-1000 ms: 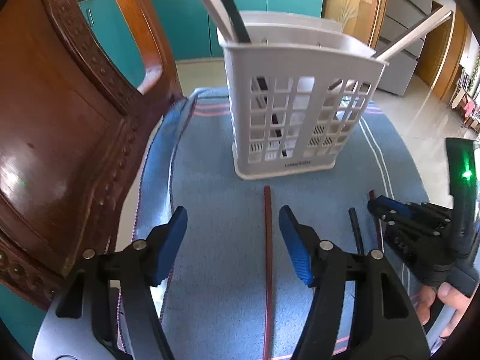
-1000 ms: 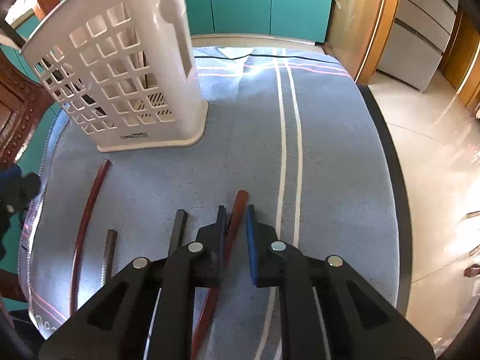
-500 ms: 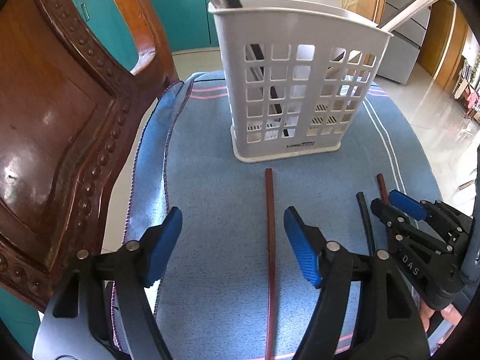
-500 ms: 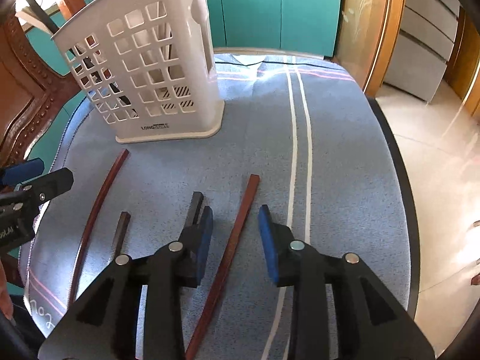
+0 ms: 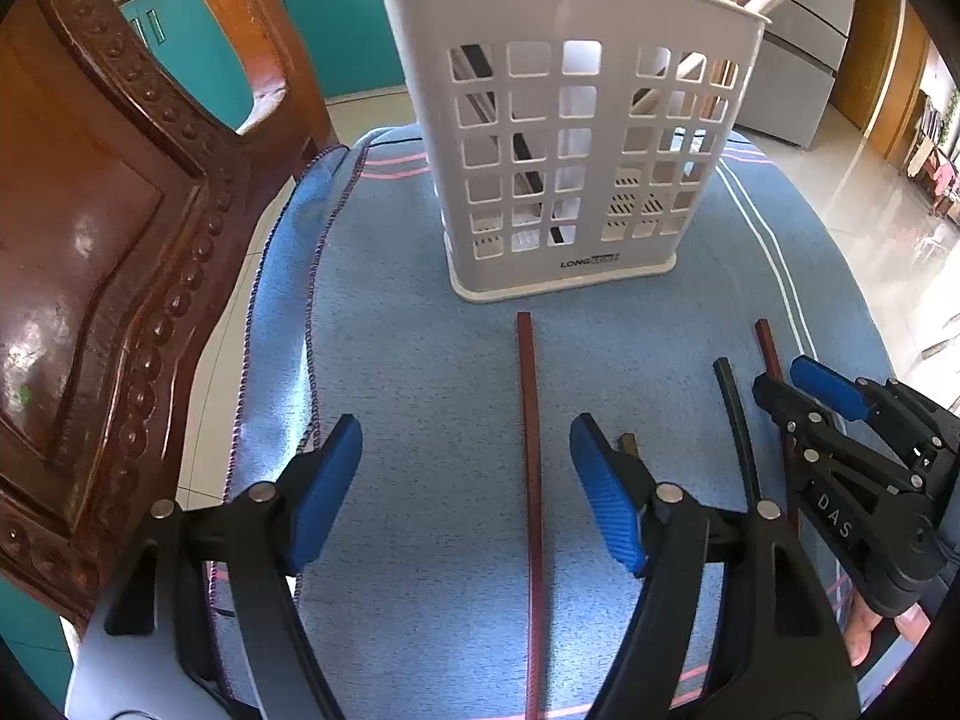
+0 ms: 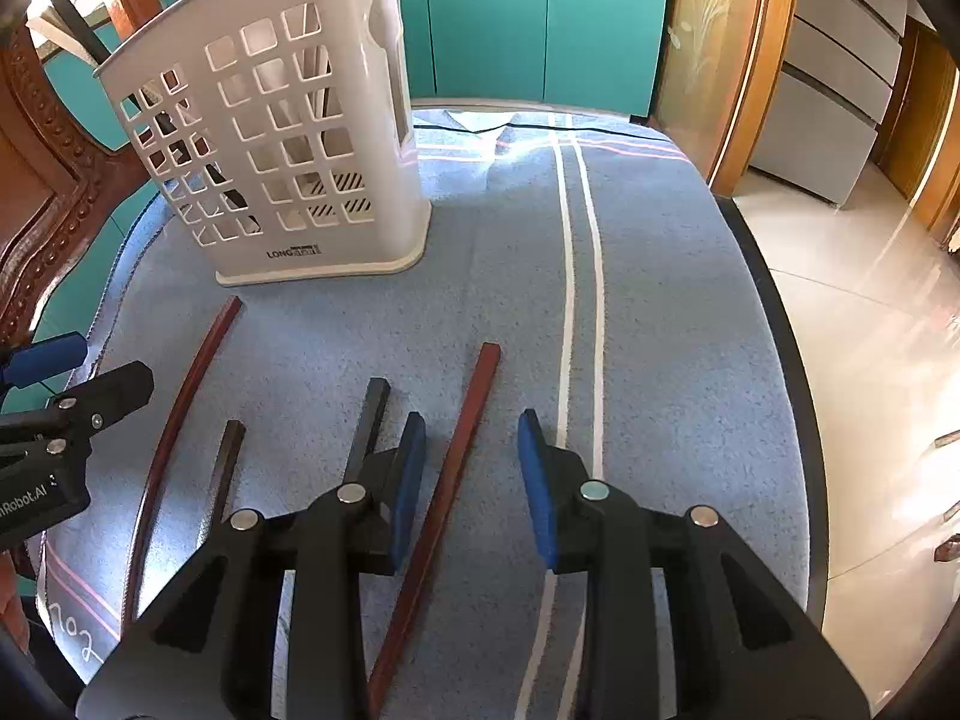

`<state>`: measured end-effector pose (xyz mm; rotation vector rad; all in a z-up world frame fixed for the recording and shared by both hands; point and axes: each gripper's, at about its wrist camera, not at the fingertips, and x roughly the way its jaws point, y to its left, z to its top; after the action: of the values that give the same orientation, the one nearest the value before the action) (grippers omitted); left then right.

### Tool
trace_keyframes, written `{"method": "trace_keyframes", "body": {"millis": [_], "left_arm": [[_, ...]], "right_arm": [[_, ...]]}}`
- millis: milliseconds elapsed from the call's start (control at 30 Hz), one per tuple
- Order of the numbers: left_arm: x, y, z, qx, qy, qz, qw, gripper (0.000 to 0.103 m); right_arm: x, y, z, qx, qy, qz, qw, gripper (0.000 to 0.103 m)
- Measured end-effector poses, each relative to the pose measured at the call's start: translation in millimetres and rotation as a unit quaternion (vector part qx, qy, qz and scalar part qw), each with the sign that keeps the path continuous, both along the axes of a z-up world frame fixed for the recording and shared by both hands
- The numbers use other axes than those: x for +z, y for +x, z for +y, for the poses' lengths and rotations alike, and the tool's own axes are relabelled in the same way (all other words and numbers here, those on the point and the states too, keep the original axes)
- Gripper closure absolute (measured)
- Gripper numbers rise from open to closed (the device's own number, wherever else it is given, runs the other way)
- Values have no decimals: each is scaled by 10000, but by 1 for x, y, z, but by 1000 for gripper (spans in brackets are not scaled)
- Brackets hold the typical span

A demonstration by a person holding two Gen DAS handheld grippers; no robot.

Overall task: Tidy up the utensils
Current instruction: 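Position the right tool over a red-brown chopstick while the left tool hovers open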

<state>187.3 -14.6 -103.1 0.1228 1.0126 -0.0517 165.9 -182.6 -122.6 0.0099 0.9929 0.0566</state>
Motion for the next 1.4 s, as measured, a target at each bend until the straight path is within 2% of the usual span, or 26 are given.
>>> {"method": "trace_keyframes", "body": {"millis": [1033,1400], "left_arm": [[-45,24,-12,-80,223,357,9991,27],[-44,26,-14,-51,263,355,9990,23]], "right_arm": [[0,1,0,32,-22,16,10000,71],[-1,2,0,75,-24,12,10000,66]]}}
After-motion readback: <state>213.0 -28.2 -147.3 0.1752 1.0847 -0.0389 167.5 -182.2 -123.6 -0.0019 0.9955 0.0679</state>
